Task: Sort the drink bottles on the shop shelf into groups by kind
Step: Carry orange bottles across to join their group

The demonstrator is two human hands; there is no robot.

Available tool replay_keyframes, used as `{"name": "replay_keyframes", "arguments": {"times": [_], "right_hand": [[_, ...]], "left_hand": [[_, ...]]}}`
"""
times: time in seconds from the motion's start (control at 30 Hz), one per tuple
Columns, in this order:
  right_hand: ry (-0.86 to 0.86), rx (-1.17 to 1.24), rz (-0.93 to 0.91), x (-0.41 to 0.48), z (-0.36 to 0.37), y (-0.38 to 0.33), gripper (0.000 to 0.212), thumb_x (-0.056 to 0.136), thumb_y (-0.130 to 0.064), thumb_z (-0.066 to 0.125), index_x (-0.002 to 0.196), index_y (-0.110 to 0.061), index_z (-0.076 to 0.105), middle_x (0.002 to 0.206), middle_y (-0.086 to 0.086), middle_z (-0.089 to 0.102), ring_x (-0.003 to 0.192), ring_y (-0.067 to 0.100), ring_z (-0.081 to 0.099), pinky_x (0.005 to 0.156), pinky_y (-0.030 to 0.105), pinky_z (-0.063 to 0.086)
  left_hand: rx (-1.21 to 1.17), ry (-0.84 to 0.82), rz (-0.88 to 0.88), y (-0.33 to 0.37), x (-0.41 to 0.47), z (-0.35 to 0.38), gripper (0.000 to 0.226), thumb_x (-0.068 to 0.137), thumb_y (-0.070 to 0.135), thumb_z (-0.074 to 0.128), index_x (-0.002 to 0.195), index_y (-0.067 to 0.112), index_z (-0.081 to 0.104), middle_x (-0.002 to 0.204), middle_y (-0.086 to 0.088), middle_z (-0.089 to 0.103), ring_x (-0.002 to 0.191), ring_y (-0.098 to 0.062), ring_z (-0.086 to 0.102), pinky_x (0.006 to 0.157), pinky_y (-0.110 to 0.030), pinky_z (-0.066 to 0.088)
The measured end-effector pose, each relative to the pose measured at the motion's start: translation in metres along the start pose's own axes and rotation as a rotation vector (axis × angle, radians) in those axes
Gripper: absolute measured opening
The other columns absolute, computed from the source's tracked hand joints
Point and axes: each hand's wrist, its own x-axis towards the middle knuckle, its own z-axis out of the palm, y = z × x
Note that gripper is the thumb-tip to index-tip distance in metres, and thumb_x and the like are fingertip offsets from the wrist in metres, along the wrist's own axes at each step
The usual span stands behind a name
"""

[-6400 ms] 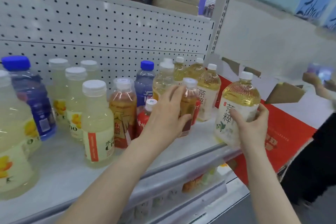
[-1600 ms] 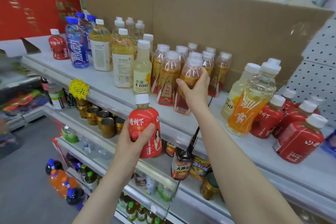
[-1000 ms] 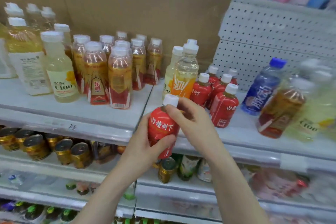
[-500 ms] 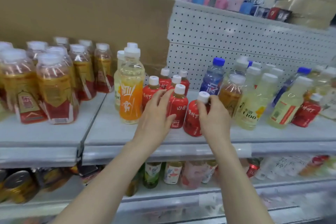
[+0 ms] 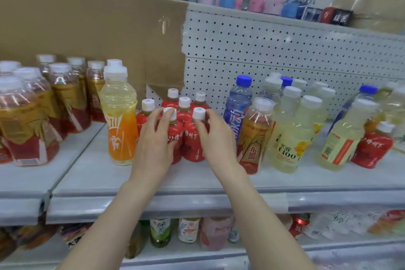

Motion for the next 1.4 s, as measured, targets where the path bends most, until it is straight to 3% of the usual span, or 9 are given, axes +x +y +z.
{"name": "replay_keyframes", "arguments": {"times": [0.17,0.27,0.4,0.5,0.67,0.93,1.1,1.27,1.4], "right_hand": [[0.691,-0.024,-0.171,-0.026,-0.057,0.030,0.045,0.089,-0.022,0.071,0.127,-0.006,0.055,0.122,0.012,0.057,0.112,0.027,0.050,0.099,0.034,0.039],[0.482,0.100,0.090,-0.020,-0.070,0.059,0.076,0.083,-0.043,0.075,0.143,-0.013,0.039,0.131,0.006,0.051,0.120,0.022,0.050,0.102,0.043,0.045],[0.215,0.188,0.128,-0.022,-0.069,0.074,0.080,0.079,-0.046,0.078,0.144,-0.028,0.035,0.130,-0.008,0.056,0.116,0.013,0.056,0.097,0.034,0.048],[0.228,0.183,0.113,-0.033,-0.084,0.084,0.075,0.081,-0.042,0.077,0.142,-0.028,0.036,0.128,-0.008,0.058,0.114,0.013,0.058,0.095,0.036,0.049],[0.275,0.152,0.131,-0.048,-0.120,0.107,0.074,0.081,-0.043,0.078,0.141,-0.027,0.039,0.126,-0.012,0.058,0.111,0.010,0.058,0.093,0.031,0.045],[0.266,0.131,0.114,-0.046,-0.127,0.122,0.082,0.081,-0.043,0.078,0.147,-0.026,0.032,0.126,-0.014,0.049,0.111,0.006,0.050,0.087,0.026,0.038],[0.256,0.137,0.090,-0.046,-0.127,0.127,0.087,0.080,-0.044,0.078,0.149,-0.023,0.030,0.134,-0.010,0.048,0.115,0.002,0.045,0.090,0.026,0.037],[0.251,0.134,0.086,-0.047,-0.124,0.133,0.087,0.081,-0.047,0.077,0.149,-0.024,0.028,0.138,-0.004,0.049,0.121,0.010,0.049,0.091,0.027,0.040],[0.262,0.142,0.088,-0.048,-0.121,0.132,0.086,0.083,-0.047,0.076,0.150,-0.025,0.027,0.140,-0.004,0.049,0.123,0.013,0.050,0.093,0.028,0.040]], "left_hand": [[-0.006,0.031,-0.027,-0.001,-0.001,0.004,0.076,0.084,0.007,0.074,0.149,0.019,0.038,0.146,-0.007,0.042,0.134,-0.026,0.041,0.110,-0.039,0.038],[-0.015,0.031,-0.059,0.004,-0.001,0.005,0.074,0.084,0.005,0.072,0.148,0.020,0.038,0.144,-0.008,0.043,0.134,-0.027,0.041,0.110,-0.040,0.037],[0.083,0.131,-0.103,0.024,-0.005,0.006,0.066,0.082,0.001,0.071,0.141,0.015,0.045,0.146,-0.015,0.038,0.134,-0.036,0.038,0.110,-0.049,0.039],[0.013,0.213,0.017,0.054,-0.008,0.013,0.057,0.083,0.001,0.067,0.136,0.010,0.049,0.145,-0.016,0.041,0.133,-0.034,0.039,0.111,-0.044,0.037],[-0.243,-0.041,0.081,0.113,0.020,0.053,0.069,0.087,0.021,0.073,0.146,0.012,0.039,0.146,-0.006,0.042,0.137,-0.020,0.039,0.114,-0.031,0.031],[-0.065,-0.025,0.057,0.181,0.090,0.112,0.079,0.083,0.057,0.067,0.141,0.009,0.042,0.144,-0.012,0.040,0.132,-0.029,0.036,0.107,-0.035,0.035],[-0.358,-0.012,-0.001,0.183,0.077,0.111,0.062,0.075,0.050,0.075,0.123,0.021,0.047,0.118,0.003,0.056,0.111,-0.019,0.054,0.090,-0.032,0.044],[-0.705,-0.054,-0.150,0.163,0.035,0.100,0.070,0.084,0.037,0.076,0.138,0.029,0.032,0.128,0.009,0.060,0.103,-0.003,0.063,0.086,-0.018,0.049],[-0.854,-0.040,-0.207,0.148,0.020,0.093,0.071,0.079,0.045,0.076,0.134,0.027,0.035,0.130,0.000,0.062,0.113,-0.012,0.064,0.101,-0.045,0.051]]}}
